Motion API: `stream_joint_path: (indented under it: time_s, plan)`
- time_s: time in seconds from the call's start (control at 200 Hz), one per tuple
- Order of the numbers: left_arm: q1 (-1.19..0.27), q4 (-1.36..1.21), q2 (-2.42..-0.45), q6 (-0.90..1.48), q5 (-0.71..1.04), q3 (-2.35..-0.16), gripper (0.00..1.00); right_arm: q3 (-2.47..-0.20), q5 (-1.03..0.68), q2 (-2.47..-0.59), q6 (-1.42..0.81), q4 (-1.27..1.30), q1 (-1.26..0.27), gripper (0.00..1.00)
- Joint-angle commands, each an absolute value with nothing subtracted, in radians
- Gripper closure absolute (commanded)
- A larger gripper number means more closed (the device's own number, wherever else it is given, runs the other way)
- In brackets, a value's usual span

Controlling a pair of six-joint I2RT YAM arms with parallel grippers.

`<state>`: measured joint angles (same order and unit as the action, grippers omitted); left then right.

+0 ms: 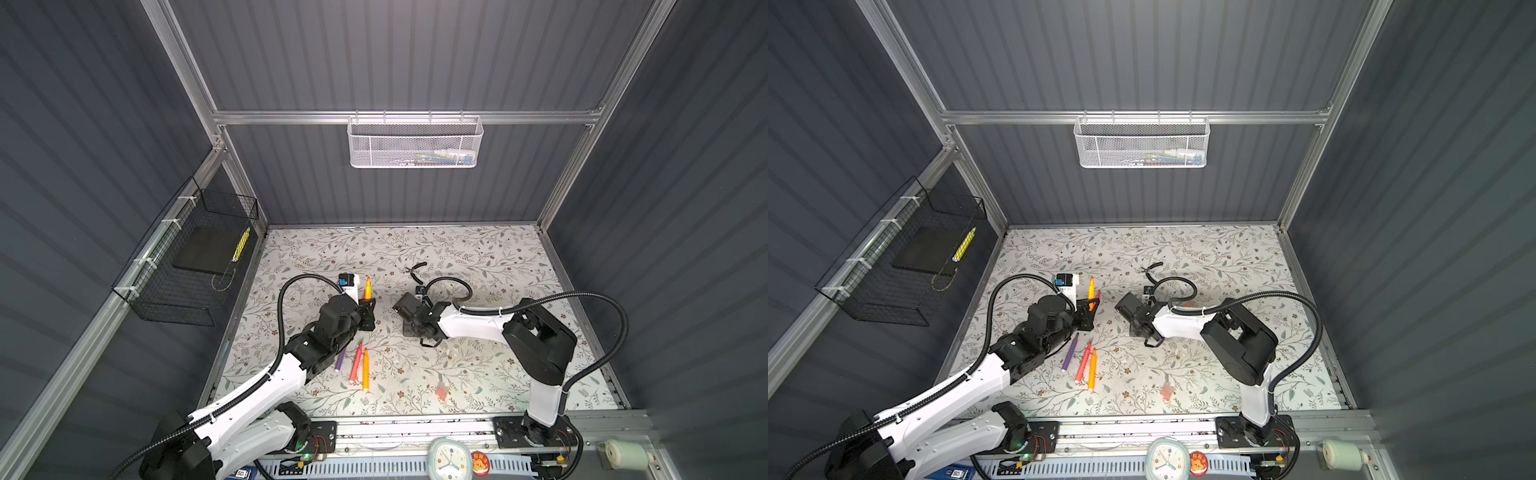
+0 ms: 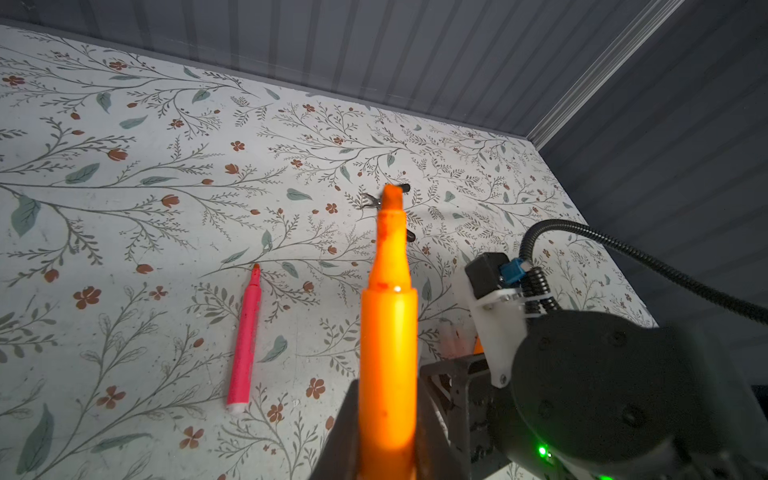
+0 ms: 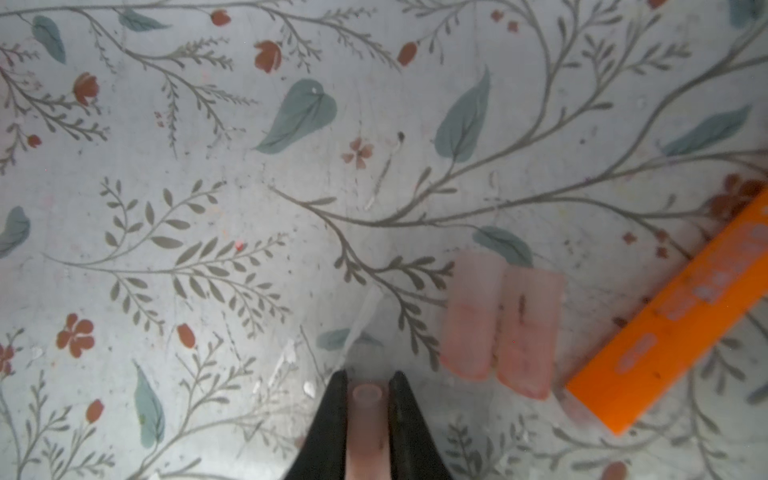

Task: Insert the pens into the pen caps
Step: 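Lift the pink cap and carry it above the highlighter tip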

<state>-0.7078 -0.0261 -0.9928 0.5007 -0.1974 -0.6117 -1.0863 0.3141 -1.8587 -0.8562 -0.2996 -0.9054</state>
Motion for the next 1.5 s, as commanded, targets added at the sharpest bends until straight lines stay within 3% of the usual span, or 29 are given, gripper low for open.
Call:
stream_joint_path:
  time_s: [0.0,0.185,0.495,0.7,0.815,1.04,1.496]
  plan:
    - [-0.713,-0.05,-0.97,0.486,-0.191,-0.6,1.0,-1.035,0.305,-1.759,-0.877,-0.273,-0.905,0.89]
    - [-0.713,-0.072,-0.952,0.484,-0.186,-0.58,1.0,-0.912,0.311,-1.53,-0.891,-0.205,-0.905,0.94]
    - [-0.72,-0.21,-0.999,0.426,0.105,-0.582,1.0,-0.559,0.275,-1.035,-0.917,0.169,-0.896,0.99]
    - [-0.828,-0.251,-1.129,0.369,0.216,-0.638,1.0,-0.429,0.353,-0.846,-0.944,0.256,-0.884,1.0]
    - [-0.909,-0.223,-1.195,0.324,0.193,-0.685,1.0,-0.395,0.379,-0.786,-0.966,0.256,-0.871,1.0]
    - [-0.923,-0.224,-1.261,0.327,0.214,-0.71,1.0,-0.385,0.394,-0.716,-0.974,0.282,-0.859,1.0]
    - [-0.931,-0.225,-1.261,0.324,0.219,-0.709,1.0,-0.494,0.252,-0.919,-0.953,0.451,-0.858,1.0]
